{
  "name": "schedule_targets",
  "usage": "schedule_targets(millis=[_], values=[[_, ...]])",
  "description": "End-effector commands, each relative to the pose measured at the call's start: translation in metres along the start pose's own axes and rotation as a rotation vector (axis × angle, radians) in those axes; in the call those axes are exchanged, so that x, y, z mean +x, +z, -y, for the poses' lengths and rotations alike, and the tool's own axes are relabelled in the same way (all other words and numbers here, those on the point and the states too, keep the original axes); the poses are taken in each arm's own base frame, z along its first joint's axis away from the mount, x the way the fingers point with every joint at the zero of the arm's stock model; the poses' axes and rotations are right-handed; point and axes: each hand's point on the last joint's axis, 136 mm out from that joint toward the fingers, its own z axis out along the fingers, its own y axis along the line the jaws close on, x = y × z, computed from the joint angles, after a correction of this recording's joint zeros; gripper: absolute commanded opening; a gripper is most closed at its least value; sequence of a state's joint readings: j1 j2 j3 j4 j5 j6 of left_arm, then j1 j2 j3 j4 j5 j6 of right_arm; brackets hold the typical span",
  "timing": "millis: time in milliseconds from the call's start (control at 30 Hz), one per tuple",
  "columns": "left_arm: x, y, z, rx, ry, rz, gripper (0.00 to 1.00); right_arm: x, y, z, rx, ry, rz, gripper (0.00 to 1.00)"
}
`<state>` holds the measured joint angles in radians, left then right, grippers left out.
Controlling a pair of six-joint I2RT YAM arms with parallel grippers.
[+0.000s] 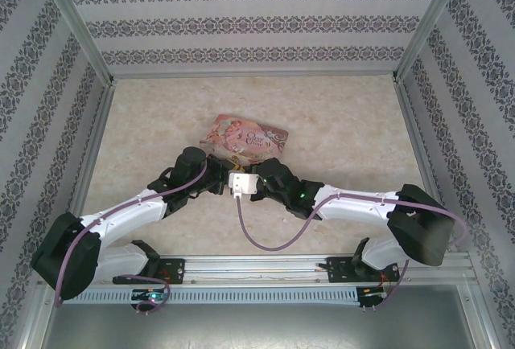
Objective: Unlock a padlock with a key
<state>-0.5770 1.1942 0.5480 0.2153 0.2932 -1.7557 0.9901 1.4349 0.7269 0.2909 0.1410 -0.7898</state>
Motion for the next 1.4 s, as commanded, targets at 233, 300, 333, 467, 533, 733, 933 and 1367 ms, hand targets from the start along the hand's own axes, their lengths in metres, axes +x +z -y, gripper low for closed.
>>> schedule_targets(millis=[233,300,333,467,533,733,933,1367], values=[[0.018,-0.002,0.024,0.075,0.015,-0.048,0.0,-0.008,0.003,0.012,0.045,0.164,0.037,0.0],[0.018,-0.002,0.023,0.073,0.015,-0.048,0.0,-0.012,0.003,0.014,0.046,0.224,0.063,0.0],[0.018,-0.002,0.022,0.072,0.014,-0.048,0.0,-0.014,0.003,0.014,0.045,0.254,0.077,0.0],[0.018,-0.001,0.021,0.072,0.015,-0.047,0.0,-0.019,0.003,0.02,0.075,0.391,0.12,0.0],[0.017,-0.001,0.019,0.07,0.013,-0.045,0.0,-0.019,0.003,0.024,0.096,0.459,0.132,0.0],[0.017,-0.001,0.017,0.079,0.015,-0.042,0.0,-0.017,0.006,0.024,0.11,0.619,0.157,0.0],[0.016,0.0,0.014,0.078,0.018,-0.038,0.0,-0.014,0.007,0.02,0.124,0.708,0.165,0.0],[0.012,0.008,-0.006,0.03,0.028,-0.028,0.0,0.0,0.014,-0.002,0.092,0.652,0.103,0.0]])
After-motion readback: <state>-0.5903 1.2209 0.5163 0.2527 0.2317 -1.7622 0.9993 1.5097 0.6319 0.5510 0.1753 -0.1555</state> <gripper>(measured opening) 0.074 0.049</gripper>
